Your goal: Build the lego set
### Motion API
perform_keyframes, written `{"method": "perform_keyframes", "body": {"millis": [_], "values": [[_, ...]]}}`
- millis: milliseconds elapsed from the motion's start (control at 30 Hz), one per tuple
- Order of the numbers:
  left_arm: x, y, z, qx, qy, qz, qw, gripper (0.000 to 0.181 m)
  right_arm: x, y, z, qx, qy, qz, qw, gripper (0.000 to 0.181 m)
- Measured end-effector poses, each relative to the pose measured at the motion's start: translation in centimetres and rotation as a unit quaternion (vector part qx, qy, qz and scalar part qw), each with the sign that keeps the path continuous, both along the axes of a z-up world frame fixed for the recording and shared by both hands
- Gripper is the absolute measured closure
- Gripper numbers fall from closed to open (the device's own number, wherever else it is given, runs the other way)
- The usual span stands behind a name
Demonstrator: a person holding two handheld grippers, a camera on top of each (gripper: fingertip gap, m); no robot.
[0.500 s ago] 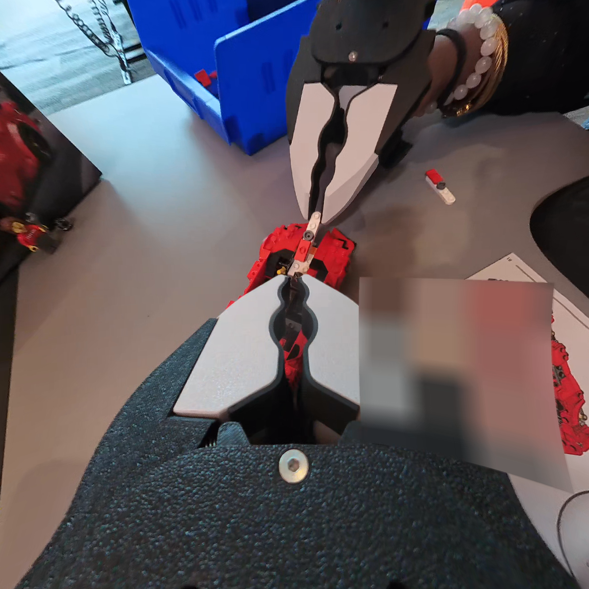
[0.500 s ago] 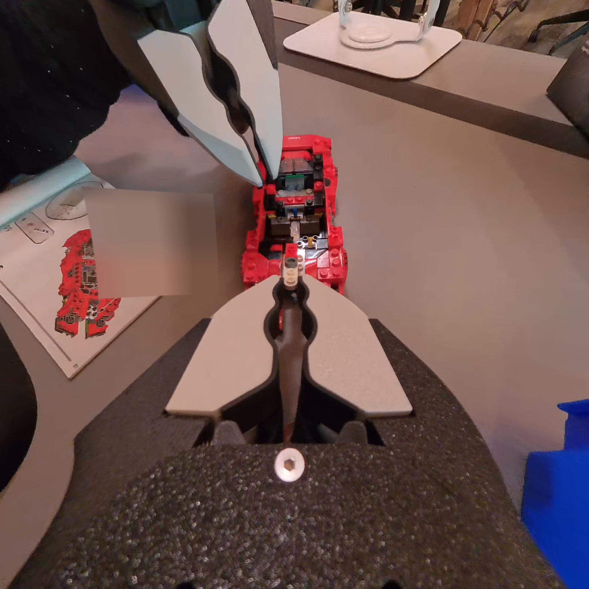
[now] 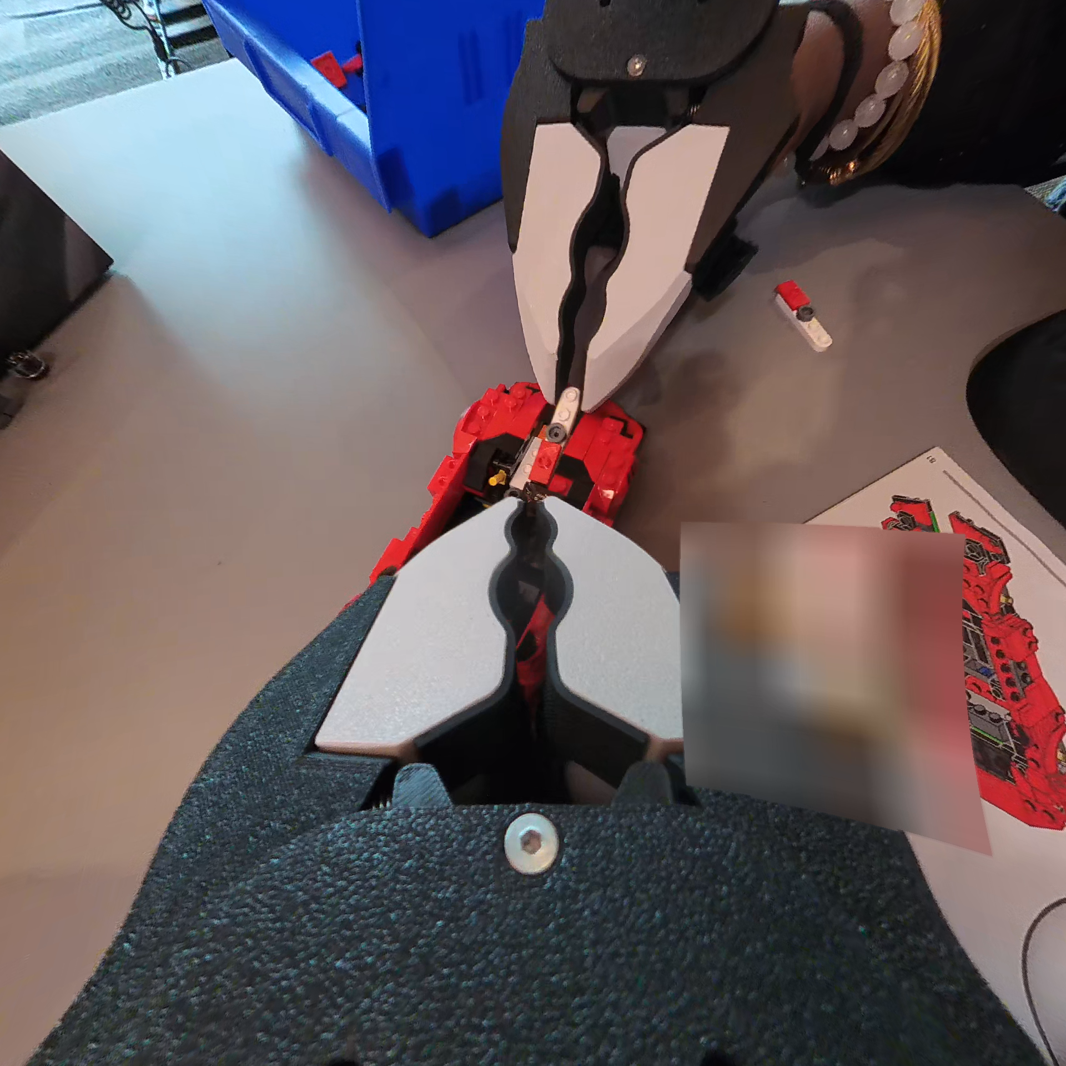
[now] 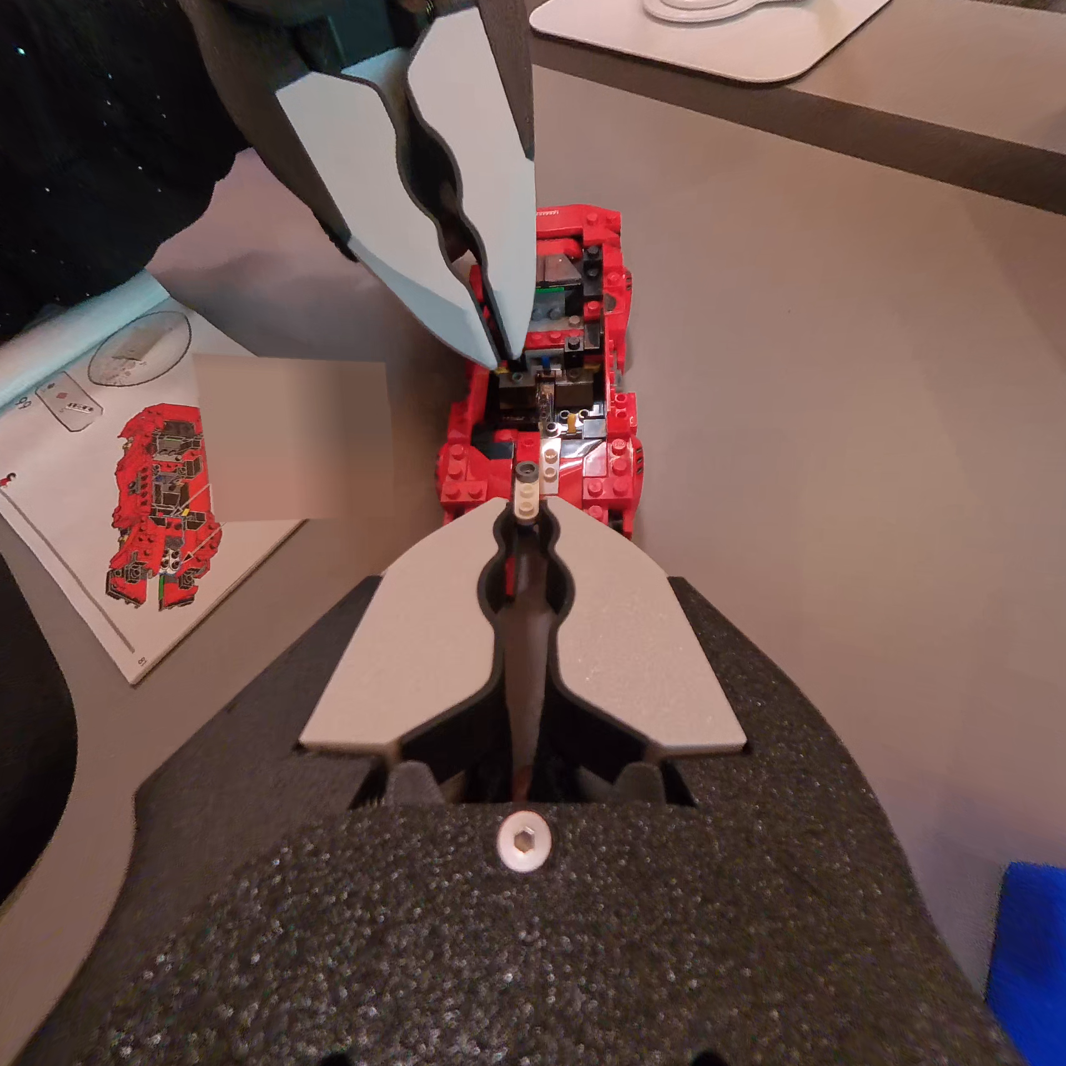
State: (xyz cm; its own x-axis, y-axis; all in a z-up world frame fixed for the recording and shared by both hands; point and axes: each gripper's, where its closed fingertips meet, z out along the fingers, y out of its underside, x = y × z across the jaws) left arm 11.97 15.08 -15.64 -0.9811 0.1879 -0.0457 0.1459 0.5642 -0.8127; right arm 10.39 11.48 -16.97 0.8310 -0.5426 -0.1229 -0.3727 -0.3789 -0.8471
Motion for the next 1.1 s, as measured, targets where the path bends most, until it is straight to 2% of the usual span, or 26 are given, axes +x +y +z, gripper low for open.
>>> {"method": "perform_keyframes", "body": {"millis": [400,600,800,1100], "values": [[-0.5,-0.4,-0.8,0.012,0.016,-0.009,1.000,0.180,-0.1,0.3,-0.2,-0.042,0.039,0.009,0.998,0.173],[-0.3,-1.1,0.1,0.010,-0.011,-0.018,1.000,0.181,-0.1,0.3,-0.3,-0.072,0.051,0.016,0.996,0.173],[-0.7,-1.8,-0.6,0.059,-0.042,-0.047,0.996,0.181,-0.1,0.4,-0.3,-0.111,0.043,0.022,0.993,0.173],[-1.1,-2.0,-1.4,0.097,-0.037,-0.069,0.992,0.181,-0.2,0.5,-0.3,-0.133,0.036,0.029,0.990,0.173]]}}
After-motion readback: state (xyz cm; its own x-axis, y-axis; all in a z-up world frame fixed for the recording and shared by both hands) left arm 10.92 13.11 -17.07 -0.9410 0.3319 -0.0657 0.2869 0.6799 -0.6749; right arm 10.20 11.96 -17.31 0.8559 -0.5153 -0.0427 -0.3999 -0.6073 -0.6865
